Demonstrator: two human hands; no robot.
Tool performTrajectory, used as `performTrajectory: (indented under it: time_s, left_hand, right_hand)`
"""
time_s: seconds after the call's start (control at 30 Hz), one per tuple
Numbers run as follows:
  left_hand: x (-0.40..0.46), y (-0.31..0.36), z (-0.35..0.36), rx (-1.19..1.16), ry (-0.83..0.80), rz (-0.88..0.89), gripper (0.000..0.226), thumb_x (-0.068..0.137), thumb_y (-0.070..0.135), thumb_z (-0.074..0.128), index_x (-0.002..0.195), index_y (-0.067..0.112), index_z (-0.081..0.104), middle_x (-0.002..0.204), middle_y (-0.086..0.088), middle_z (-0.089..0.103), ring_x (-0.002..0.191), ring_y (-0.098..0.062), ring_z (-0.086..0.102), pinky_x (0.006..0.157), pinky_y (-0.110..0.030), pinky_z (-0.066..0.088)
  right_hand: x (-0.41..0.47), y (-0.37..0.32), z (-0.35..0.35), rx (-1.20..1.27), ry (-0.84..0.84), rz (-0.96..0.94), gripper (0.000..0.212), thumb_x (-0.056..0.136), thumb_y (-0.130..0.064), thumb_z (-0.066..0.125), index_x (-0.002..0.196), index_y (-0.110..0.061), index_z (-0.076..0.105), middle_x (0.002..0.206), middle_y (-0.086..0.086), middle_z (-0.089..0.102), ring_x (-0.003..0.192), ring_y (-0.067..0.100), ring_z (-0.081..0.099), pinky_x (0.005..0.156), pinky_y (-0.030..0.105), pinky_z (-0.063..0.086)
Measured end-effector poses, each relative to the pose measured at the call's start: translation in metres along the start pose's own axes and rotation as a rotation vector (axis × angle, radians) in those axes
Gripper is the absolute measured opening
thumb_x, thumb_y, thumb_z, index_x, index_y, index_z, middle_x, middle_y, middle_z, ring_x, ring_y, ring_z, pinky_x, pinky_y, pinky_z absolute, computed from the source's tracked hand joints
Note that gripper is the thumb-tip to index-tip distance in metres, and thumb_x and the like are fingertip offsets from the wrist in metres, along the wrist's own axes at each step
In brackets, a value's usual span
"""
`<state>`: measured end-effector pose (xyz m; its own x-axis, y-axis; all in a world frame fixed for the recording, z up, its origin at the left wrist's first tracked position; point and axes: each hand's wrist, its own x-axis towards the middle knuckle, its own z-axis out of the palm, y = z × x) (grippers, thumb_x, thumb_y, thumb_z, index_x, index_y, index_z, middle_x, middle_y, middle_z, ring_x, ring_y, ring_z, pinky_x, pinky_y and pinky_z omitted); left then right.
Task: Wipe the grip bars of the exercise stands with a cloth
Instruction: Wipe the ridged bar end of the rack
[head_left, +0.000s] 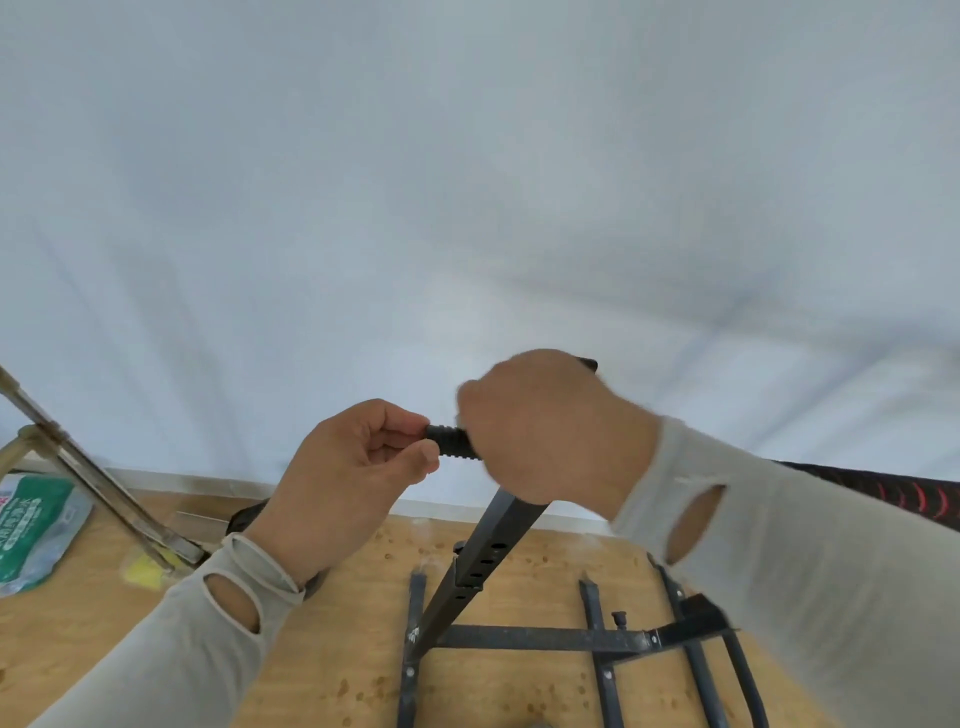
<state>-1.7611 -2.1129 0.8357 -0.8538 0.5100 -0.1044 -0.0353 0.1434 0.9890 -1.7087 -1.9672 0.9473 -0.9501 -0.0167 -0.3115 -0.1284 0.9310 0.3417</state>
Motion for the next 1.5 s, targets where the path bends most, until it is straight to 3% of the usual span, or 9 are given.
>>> performTrajectory:
  time_s: [0.2,0.33,0.47,0.67,1.0,1.17,1.27,1.43,1.5]
  left_hand:
    - [-0.003,0.0,0.0,-0.042,0.017,-0.004,0.007,0.088,0.012,0.075,0.094,0.015,0.073,0.086,-0.002,0.079,0.082,-0.019,0.076,0.078,-0.028,0.057]
    - [-0.004,-0.002,-0.002,-0.026,-0.005,-0.011,0.012,0.089,0.014,0.075,0.1,0.017,0.071,0.093,-0.002,0.079,0.088,-0.019,0.075,0.085,-0.032,0.057]
    - [0.0,0.001,-0.003,0.003,-0.031,0.001,0.021,0.092,0.016,0.071,0.111,0.026,0.071,0.094,0.0,0.078,0.088,-0.016,0.076,0.082,-0.023,0.057]
    - [0.003,0.008,-0.007,0.023,-0.08,-0.019,0.017,0.093,0.013,0.07,0.109,0.02,0.074,0.094,0.0,0.079,0.087,-0.016,0.077,0.075,-0.015,0.057]
    - [0.008,0.015,-0.016,0.088,-0.184,-0.01,0.017,0.097,0.008,0.063,0.108,0.014,0.076,0.09,-0.005,0.079,0.088,-0.018,0.076,0.079,-0.024,0.06]
    - [0.007,0.022,-0.018,0.179,-0.195,0.012,0.039,0.082,-0.019,0.051,0.074,0.012,0.074,0.062,0.007,0.071,0.056,0.002,0.062,0.059,-0.009,0.046]
    - [0.011,0.019,-0.016,0.151,-0.182,0.022,0.022,0.094,0.005,0.063,0.091,0.019,0.08,0.081,0.0,0.078,0.076,-0.012,0.074,0.075,-0.021,0.057]
    - [0.016,0.014,-0.013,0.072,-0.111,-0.026,0.013,0.096,0.014,0.065,0.101,0.016,0.078,0.086,-0.005,0.079,0.083,-0.021,0.076,0.079,-0.03,0.061]
    - [0.014,0.014,-0.011,0.06,-0.094,-0.041,0.013,0.095,0.014,0.066,0.101,0.017,0.077,0.084,-0.005,0.079,0.083,-0.021,0.076,0.078,-0.027,0.062]
  right_hand:
    - [0.028,-0.012,0.029,0.437,0.15,0.027,0.007,0.1,-0.02,0.053,0.094,-0.019,0.054,0.08,-0.006,0.061,0.078,0.018,0.061,0.06,0.033,0.048]
    - [-0.019,0.018,0.042,0.253,0.384,-0.156,0.01,0.099,-0.017,0.059,0.091,-0.018,0.065,0.073,-0.012,0.051,0.073,0.021,0.06,0.065,0.031,0.043]
    - [-0.054,0.058,0.038,0.173,0.09,-0.134,0.022,0.105,-0.032,0.046,0.104,-0.031,0.068,0.105,-0.011,0.056,0.1,0.013,0.053,0.09,0.031,0.046]
    - [-0.053,0.068,0.027,0.162,-0.116,-0.118,0.035,0.107,-0.034,0.043,0.138,-0.043,0.057,0.134,-0.015,0.05,0.126,0.014,0.048,0.103,0.028,0.041]
    - [-0.013,0.009,0.013,-0.154,0.046,-0.418,0.023,0.101,-0.014,0.046,0.105,-0.026,0.065,0.098,-0.009,0.051,0.092,0.018,0.048,0.079,0.037,0.053]
    - [0.015,-0.027,0.02,-0.337,0.155,-0.488,0.017,0.087,-0.016,0.066,0.075,-0.027,0.071,0.08,-0.01,0.061,0.069,0.013,0.047,0.052,0.028,0.032]
    - [0.004,-0.016,0.023,-0.293,0.154,-0.406,0.021,0.099,-0.011,0.05,0.1,-0.02,0.069,0.098,-0.002,0.06,0.081,0.018,0.046,0.06,0.032,0.041]
    - [-0.024,0.04,0.015,-0.095,0.146,-0.221,0.038,0.097,-0.022,0.047,0.066,-0.024,0.026,0.086,0.002,0.049,0.09,0.029,0.058,0.071,0.042,0.054]
    - [-0.038,0.063,0.018,-0.031,0.055,-0.055,0.027,0.099,-0.03,0.044,0.073,-0.025,0.04,0.09,-0.007,0.05,0.091,0.023,0.057,0.077,0.037,0.052]
